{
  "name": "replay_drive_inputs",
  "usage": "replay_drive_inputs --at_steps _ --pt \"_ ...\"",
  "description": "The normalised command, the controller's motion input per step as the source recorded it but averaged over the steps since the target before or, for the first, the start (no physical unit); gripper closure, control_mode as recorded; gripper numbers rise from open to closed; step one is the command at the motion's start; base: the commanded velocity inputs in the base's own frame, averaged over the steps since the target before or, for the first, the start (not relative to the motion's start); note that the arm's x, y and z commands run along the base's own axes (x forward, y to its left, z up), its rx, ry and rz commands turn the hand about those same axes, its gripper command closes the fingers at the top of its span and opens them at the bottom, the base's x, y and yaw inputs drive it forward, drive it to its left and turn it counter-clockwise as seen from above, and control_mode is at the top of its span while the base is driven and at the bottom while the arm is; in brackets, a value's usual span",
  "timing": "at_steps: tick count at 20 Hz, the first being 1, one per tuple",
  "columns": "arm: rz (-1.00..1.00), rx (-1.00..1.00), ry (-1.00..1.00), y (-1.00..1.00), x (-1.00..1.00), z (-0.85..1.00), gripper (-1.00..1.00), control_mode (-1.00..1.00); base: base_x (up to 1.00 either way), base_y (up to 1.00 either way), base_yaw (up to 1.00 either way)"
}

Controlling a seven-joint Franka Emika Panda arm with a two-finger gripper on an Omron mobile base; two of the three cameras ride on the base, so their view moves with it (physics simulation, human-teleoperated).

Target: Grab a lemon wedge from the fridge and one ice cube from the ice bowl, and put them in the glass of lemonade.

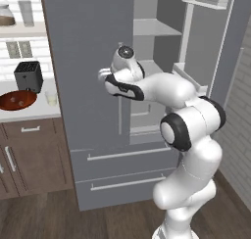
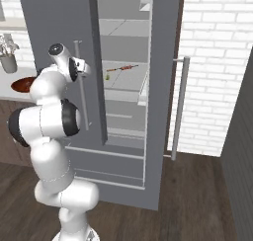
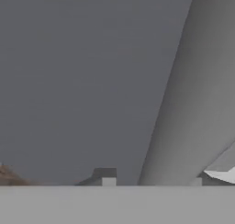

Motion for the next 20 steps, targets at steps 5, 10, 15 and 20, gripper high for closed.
replay_drive_inputs --at_steps 5,10,15,20 --pt "0.15 0.00 0.04 1.00 -0.92 0.61 1.00 -1.00 0.00 0.00 0.00" --pt "0.18 0.00 0.00 1.00 -1.00 0.54 1.00 -1.00 0.00 0.00 0.00" --pt "0.20 0.01 -0.28 0.45 -1.00 0.74 1.00 -1.00 0.00 0.00 0.00" --pt "0.03 0.11 -0.50 -0.05 -0.94 0.79 1.00 -1.00 0.00 0.00 0.00"
